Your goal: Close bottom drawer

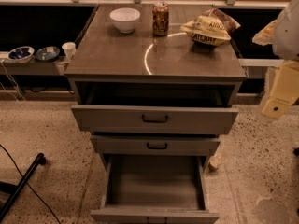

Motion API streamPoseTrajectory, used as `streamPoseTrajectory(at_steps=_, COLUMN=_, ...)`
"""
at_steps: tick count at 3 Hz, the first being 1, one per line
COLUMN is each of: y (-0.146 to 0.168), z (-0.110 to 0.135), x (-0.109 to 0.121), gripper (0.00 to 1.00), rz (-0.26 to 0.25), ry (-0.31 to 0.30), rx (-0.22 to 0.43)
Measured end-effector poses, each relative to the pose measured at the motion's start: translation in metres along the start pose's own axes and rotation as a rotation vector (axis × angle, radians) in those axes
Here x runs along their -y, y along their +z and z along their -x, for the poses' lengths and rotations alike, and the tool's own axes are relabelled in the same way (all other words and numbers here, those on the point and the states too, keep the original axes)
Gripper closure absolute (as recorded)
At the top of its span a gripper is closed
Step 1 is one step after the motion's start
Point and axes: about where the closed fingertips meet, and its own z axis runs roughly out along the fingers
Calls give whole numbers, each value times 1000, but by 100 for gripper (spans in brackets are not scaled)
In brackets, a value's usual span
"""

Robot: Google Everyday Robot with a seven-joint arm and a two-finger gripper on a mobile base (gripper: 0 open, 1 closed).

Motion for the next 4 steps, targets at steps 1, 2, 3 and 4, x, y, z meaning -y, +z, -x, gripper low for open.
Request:
streamPoseTrajectory(at_steps=1, y=0, z=0, x=0, gripper=0, rz=0, ry=0, rx=0)
streamPoseTrajectory(at_steps=2, y=37, z=-5, x=-4, gripper=0, rz=62, ry=16, rx=36)
streamPoseTrajectory(at_steps=3, y=78, z=-1, x=-31, gripper=0, rz=112, ry=-16, rx=136)
streamPoseTrajectory(at_steps=4, y=140, z=-25, x=-68, gripper=0, rz=133, ry=-24, rx=234)
